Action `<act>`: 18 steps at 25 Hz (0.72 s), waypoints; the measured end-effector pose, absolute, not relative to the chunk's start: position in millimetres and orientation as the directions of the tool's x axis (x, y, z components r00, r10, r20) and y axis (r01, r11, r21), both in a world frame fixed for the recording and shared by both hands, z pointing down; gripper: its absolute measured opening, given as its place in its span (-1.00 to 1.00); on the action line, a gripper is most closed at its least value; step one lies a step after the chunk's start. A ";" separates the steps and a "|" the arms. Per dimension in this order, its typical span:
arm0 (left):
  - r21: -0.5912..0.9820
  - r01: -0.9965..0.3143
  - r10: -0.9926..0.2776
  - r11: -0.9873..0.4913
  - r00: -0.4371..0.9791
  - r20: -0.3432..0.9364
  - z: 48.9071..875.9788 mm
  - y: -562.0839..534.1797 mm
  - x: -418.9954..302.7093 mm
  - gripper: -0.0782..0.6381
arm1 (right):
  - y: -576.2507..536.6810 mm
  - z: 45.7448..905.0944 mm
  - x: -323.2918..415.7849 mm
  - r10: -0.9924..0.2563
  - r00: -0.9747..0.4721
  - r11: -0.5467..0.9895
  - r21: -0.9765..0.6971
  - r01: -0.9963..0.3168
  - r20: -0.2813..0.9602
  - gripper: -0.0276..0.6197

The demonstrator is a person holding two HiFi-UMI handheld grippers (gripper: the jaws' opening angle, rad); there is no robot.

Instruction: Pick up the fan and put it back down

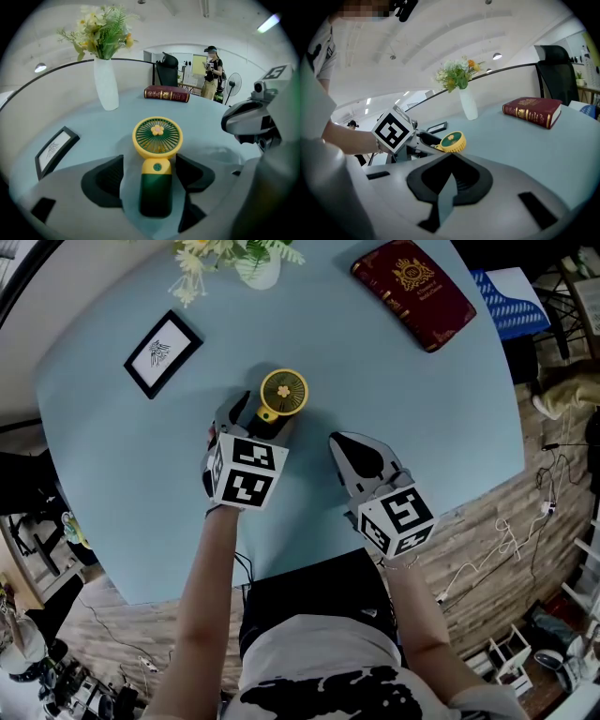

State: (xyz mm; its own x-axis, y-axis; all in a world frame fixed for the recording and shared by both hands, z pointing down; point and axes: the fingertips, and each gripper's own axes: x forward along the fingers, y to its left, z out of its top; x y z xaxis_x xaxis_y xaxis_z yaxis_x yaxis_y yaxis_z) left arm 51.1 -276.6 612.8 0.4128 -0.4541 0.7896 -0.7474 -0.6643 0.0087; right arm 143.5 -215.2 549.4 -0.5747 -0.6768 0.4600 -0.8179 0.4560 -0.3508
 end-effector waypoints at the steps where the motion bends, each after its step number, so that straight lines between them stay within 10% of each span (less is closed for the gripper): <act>1: 0.021 -0.748 -0.448 -0.664 0.420 0.789 613.3 -274.9 50.4 0.19 | -214.4 547.9 143.8 -0.682 -0.570 0.454 -0.347 -0.821 0.458 -0.90; 18: 0.149 -0.774 -0.526 -0.615 0.543 0.654 527.2 -244.6 36.0 0.23 | -209.7 473.1 134.7 -0.739 -0.575 0.500 -0.285 -0.818 0.351 -0.90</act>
State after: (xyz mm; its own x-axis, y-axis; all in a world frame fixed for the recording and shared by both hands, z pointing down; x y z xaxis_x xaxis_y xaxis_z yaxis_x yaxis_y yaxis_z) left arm 36.0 -244.6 527.2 0.5435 -0.5263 0.6539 -0.7745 -0.6149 0.1488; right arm 134.7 -209.7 473.1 -0.5748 -0.7390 0.3514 -0.8175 0.5002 -0.2855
